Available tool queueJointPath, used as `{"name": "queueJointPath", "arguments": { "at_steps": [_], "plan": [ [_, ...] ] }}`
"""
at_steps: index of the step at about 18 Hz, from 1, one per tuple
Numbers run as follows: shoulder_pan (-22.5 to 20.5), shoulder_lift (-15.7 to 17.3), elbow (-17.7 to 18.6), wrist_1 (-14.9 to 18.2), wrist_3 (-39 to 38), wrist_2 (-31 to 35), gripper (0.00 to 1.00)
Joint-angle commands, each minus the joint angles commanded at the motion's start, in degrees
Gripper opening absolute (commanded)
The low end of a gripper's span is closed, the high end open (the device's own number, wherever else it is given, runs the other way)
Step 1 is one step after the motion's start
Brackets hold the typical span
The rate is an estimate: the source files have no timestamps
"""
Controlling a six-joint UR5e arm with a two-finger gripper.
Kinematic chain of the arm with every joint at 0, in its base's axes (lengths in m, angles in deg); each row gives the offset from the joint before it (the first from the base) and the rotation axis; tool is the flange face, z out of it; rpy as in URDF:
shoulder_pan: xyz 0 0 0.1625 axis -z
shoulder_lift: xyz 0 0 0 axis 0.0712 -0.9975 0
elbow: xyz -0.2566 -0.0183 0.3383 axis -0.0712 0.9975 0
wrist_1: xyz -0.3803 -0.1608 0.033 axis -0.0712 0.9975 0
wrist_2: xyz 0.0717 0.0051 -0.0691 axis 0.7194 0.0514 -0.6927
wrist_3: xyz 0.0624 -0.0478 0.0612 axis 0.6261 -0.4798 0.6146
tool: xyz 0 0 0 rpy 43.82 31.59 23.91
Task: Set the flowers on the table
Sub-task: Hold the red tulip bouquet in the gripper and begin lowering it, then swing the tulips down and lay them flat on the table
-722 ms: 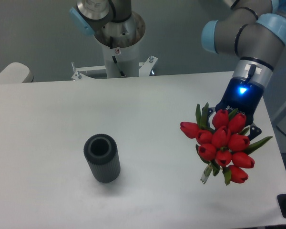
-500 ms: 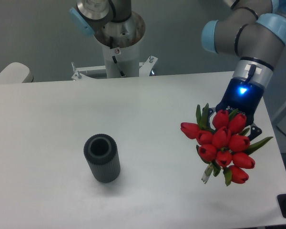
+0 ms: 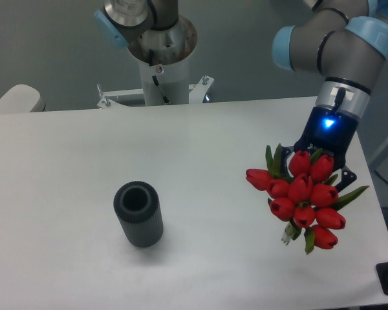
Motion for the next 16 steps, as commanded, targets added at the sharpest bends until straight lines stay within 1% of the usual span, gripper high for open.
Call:
{"name": "queueJointPath", "arguments": {
  "at_steps": [2, 5, 6, 11, 13, 16],
  "plan": [
    [0.3, 0.1, -0.2, 0.1, 1.5, 2.8, 0.33],
    [0.4, 0.9, 0.2, 0.1, 1.6, 6.9, 0.33],
    [0.6, 1.1, 0.2, 0.3, 1.6, 9.2, 0.33],
    [3.9, 4.8, 2.3, 2.5, 3.5, 26.6, 0.33],
    [6.3, 5.3, 3.6, 2.5, 4.5, 33.0, 0.33],
    [9.4, 5.8, 6.9, 2.5, 7.0, 43.0, 0.33]
  ]
}}
